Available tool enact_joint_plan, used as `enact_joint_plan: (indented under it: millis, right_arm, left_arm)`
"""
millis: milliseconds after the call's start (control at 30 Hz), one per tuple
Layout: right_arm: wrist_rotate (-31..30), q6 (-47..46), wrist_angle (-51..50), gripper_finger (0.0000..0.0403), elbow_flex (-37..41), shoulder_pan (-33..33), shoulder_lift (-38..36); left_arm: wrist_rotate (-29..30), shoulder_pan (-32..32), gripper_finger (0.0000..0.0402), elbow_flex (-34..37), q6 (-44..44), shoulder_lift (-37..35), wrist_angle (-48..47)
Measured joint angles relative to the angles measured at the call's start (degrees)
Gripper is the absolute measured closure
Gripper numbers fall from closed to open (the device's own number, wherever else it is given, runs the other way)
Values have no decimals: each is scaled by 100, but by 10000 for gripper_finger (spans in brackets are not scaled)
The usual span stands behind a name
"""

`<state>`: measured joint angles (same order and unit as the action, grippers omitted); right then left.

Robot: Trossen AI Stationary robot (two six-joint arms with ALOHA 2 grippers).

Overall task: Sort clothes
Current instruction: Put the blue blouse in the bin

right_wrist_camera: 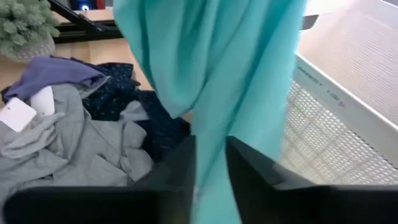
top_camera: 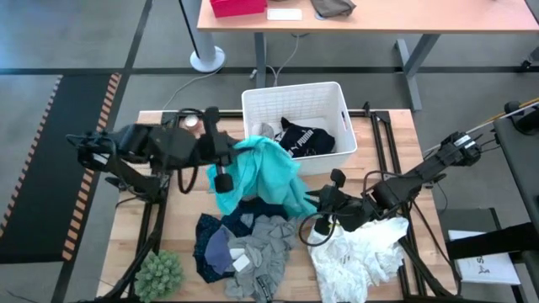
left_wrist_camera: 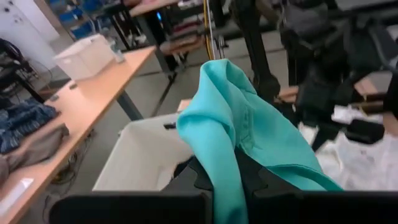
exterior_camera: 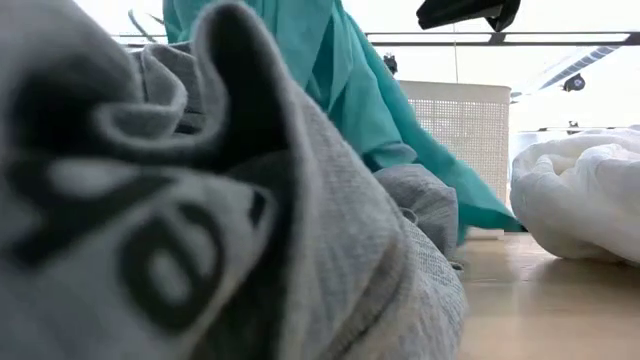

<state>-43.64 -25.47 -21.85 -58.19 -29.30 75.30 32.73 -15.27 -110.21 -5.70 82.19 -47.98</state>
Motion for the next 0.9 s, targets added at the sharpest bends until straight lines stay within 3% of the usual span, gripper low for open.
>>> enact_joint_plan:
  millis: [267,433,600,900]
  right_arm:
    - [-286,434,699,170,-2,101,124]
    - [-437,970,1500,95,-2,350,243]
    - [-103,1049,1788,65,-51,735,283]
    - [524,1266,2054,63,-116,1437,283]
  left_arm:
    - [-23,-2,401,-410,-148,3,228]
    - [-27,0,401,-450,-451,5,620]
    - [-65,0,401,-507,-605,11,793]
    - [-220,-3,401,-631,-729,11,956]
